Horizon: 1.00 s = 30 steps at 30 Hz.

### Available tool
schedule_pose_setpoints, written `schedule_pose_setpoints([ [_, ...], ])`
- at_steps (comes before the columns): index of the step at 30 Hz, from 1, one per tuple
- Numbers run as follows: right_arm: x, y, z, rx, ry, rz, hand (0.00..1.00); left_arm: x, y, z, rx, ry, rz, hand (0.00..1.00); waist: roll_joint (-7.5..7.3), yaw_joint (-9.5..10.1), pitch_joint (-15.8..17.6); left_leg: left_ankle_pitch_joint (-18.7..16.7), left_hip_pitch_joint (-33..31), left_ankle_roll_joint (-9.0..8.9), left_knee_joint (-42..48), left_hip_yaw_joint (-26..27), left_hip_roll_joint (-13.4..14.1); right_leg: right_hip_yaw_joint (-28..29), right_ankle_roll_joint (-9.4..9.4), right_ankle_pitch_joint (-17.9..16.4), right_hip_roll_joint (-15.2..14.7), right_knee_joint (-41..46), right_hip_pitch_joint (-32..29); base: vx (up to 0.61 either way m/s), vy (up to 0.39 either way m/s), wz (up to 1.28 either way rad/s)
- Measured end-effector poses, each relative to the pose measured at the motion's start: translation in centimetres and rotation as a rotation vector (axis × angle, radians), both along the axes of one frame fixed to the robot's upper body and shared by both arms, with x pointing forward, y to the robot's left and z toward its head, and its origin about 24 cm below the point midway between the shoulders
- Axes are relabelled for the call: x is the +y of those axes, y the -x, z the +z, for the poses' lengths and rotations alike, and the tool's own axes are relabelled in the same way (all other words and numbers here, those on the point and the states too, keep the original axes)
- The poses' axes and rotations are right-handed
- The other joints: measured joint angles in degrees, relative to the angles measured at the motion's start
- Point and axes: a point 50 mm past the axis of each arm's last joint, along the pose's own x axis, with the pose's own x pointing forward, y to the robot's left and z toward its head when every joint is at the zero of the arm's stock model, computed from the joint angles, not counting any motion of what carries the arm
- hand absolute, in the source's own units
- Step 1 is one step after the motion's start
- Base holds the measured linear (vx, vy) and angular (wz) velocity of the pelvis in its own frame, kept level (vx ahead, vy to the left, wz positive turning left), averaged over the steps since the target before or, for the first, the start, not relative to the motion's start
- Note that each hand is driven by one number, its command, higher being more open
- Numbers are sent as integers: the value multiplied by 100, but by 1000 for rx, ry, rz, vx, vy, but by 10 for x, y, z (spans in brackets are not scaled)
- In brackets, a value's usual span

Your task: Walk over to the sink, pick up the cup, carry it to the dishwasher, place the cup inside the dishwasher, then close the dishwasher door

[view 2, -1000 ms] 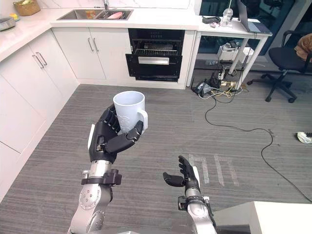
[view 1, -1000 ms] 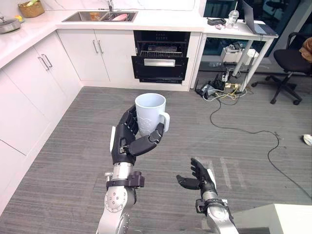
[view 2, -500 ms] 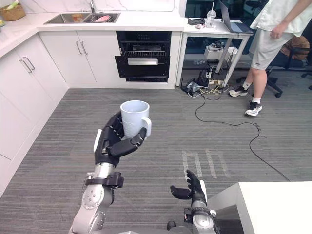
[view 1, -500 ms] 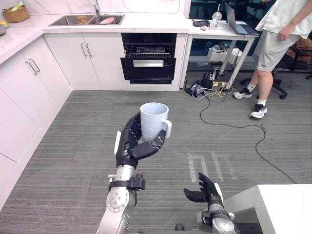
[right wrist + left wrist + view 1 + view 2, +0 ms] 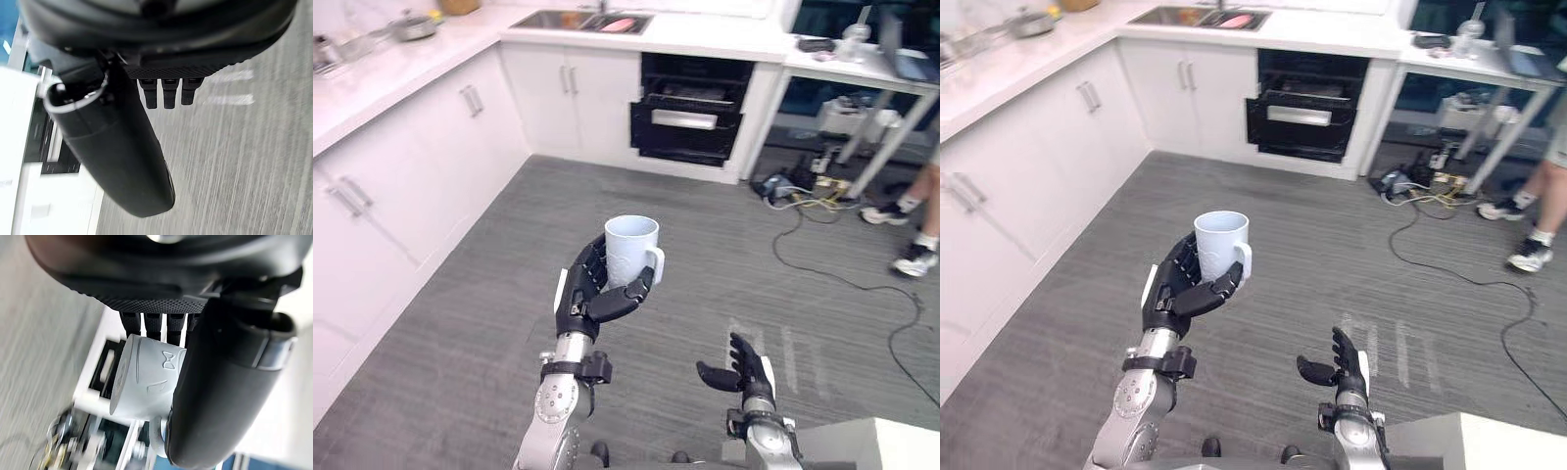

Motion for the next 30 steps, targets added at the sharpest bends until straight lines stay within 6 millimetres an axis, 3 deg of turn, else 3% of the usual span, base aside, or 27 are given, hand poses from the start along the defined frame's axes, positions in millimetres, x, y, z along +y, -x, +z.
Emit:
schedule_pose_setpoints([
  [2, 1, -8, 5, -30, 3, 4, 90, 6, 0, 0, 2, -4, 30, 30, 42, 154, 14, 24, -97, 38, 165, 353, 147, -110, 94, -191, -95, 252, -105, 42, 27, 34],
  [6, 6, -24, 14, -83, -5, 16, 90, 11, 2, -1, 9, -4, 61, 30, 29, 201, 22, -214, -175, 188, 484, 417, 4, -69, 238, -459, -327, 602, -217, 118, 96, 0],
  [10, 6, -31, 19, -106, 1, 19, 90, 5, 7, 3, -6, 21, 43, 30, -69, 135, 82, -919, -126, 433, 1160, 495, -339, 121, 499, -1164, -925, 2065, -533, 186, 160, 0],
  [11, 6, -31, 19, -104, 2, 19, 90, 3, 7, 3, -7, 25, 39, 30, -60, 120, 77, -962, -105, 455, 1168, 498, -380, 153, 498, -1163, -977, 2377, -666, 305, 228, 13],
  [13, 11, -30, 17, -96, -18, 15, 90, 3, 7, 8, -28, 24, 34, 30, -206, 55, 167, -1095, 177, 596, 1084, 366, -623, 553, 376, -1027, -1167, 3649, -1109, 309, 192, 37],
  [15, 16, -27, 15, -84, -34, 18, 90, 4, 7, 10, -36, 15, 31, 30, -213, -72, 185, -1225, 433, 710, 994, 112, -634, 938, 251, -1250, -895, 4254, -1429, 279, 75, 57],
  [17, 21, -30, 18, -101, -38, 44, 90, 6, 6, 11, -46, 10, 35, 30, -208, -27, 191, -1266, 732, 654, 697, 10, -628, 1001, 52, -1518, -483, 4080, -1845, 319, 27, 28],
  [19, 24, -31, 20, -108, -40, 61, 90, 4, 6, 11, -48, 0, 17, 30, -158, -43, 214, -1269, 1059, 609, 384, -123, -584, 911, 4, -1548, -123, 3648, -2194, 404, -33, 40],
  [21, 25, -32, 21, -115, -42, 66, 90, 1, 4, 12, -57, 1, 3, 30, -117, -134, 171, -1342, 1203, 454, 196, -305, -525, 913, 1, -1198, 175, 2599, -2427, 460, -63, 64],
  [22, 24, -32, 22, -119, -39, 66, 90, -2, 3, 12, -61, 1, -8, 30, -132, -200, 157, -1431, 1283, 332, 189, -447, -537, 957, -184, -256, 234, 2342, -2456, 517, -54, 52],
  [23, 17, -32, 22, -111, -12, 78, 90, -9, 1, 5, -32, 9, -27, 30, 135, -154, 91, -1464, 1371, 187, 194, -483, -307, 821, -160, -242, 326, 2500, -2392, 526, -59, 43],
  [24, 17, -32, 23, -115, -10, 81, 90, -10, 1, 4, -27, 7, -32, 30, 166, -161, 86, -1408, 1388, 92, 229, -470, -271, 777, -198, -308, 339, 2512, -2344, 529, -76, 31],
  [25, 17, -29, 23, -117, -11, 80, 90, -14, 0, 0, -10, 10, -45, 30, 196, -184, 108, -1289, 1351, -57, 623, -474, -218, 652, -248, -431, 349, 2431, -2061, 607, -125, 47],
  [26, 16, -21, 24, -118, -12, 73, 90, -17, 2, -3, 14, 19, -54, 30, 204, -186, 124, -1159, 1117, -101, 1696, -439, -106, 540, -279, -529, 375, 2228, -1580, 608, -130, 50],
  [27, 16, -16, 26, -123, -13, 73, 90, -19, 3, -4, 19, 27, -55, 30, 205, -171, 138, -959, 898, -90, 2457, -386, -18, 520, -309, -562, 388, 2106, -1307, 567, -115, 36],
  [28, 20, -11, 32, -149, -18, 84, 90, -18, 6, -2, 15, 36, -56, 30, 191, -109, 163, -754, 371, -71, 3934, -293, 227, 523, -365, -612, 415, 1834, -784, 346, -53, 11],
  [30, 26, -14, 44, -213, -31, 99, 90, -18, 8, 5, -17, 52, -59, 30, 193, 32, 165, -892, -326, 96, 5242, 26, 619, 605, -388, -662, 483, 1382, -159, 372, -21, -24],
])
